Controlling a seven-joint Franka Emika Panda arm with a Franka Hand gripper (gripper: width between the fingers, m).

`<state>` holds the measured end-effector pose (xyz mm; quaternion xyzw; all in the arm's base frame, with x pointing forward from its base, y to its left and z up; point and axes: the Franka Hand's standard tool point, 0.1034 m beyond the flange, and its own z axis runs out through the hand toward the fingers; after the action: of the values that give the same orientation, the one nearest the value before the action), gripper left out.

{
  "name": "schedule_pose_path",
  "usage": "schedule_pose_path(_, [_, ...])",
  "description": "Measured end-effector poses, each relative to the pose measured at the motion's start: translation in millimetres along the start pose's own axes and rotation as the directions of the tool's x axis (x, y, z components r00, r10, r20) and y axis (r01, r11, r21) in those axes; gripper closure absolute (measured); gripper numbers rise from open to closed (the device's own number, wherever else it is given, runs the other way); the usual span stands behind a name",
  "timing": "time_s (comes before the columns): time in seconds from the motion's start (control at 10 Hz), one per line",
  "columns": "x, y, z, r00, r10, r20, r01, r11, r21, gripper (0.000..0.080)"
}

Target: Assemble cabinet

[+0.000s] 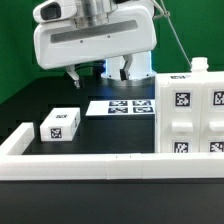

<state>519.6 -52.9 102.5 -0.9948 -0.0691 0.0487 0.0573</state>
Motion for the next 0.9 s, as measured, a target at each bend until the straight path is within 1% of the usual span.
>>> schedule_pose_path(0.2, [-0.6, 1.2, 1.1, 1.000, 0.002, 0.001, -0.002, 1.000, 0.000, 0.0150])
schedule_pose_path(0.3, [-8.1, 19.7, 8.7, 0.999, 0.035, 0.008, -0.035, 0.999, -0.005, 0.0150])
schedule_pose_path(0.4, [-18.8, 42.5, 18.8, 0.997, 0.075, -0.004, -0.075, 0.997, -0.024, 0.0150])
schedule_pose_path(0.5, [-31.0, 62.4, 27.2, 0.999, 0.033, -0.018, -0.034, 0.998, -0.044, 0.0150])
schedule_pose_path(0.7, [-29.6, 57.6, 27.0, 0.999, 0.049, -0.012, -0.049, 0.998, -0.042, 0.0150])
schedule_pose_path(0.9, [-30.1, 57.5, 27.8, 0.999, 0.046, -0.011, -0.046, 0.998, -0.041, 0.0150])
